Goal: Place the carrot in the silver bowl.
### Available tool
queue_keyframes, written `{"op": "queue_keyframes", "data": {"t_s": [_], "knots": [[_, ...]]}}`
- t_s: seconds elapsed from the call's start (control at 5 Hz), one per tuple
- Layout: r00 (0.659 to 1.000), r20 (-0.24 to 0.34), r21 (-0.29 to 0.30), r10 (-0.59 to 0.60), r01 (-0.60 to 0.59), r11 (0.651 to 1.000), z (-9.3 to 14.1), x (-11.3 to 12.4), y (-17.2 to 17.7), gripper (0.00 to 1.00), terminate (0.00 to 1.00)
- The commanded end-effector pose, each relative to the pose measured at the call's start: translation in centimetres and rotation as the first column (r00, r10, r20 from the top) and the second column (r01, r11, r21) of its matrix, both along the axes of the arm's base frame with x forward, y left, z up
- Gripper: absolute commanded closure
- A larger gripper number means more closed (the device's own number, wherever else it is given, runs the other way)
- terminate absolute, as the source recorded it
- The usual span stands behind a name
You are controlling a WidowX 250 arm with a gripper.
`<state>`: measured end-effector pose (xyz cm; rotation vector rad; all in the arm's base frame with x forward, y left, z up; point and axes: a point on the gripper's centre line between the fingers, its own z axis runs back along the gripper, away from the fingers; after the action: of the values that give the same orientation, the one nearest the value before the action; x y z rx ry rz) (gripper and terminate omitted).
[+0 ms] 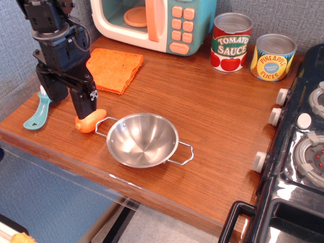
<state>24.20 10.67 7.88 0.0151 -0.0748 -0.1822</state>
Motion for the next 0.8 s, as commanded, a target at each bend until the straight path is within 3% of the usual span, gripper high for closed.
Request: {"op": "queue_keyframes", "data": {"t_s": [0.0,0.6], "knots": [[1.000,0.000,0.000,0.000,0.000,1.000,0.0,0.0,0.0,0.00,0.00],[0.994,-0.062,0.051,0.092,-0.089,0.995,-3.5,1.5,3.2,0.00,0.00]]}}
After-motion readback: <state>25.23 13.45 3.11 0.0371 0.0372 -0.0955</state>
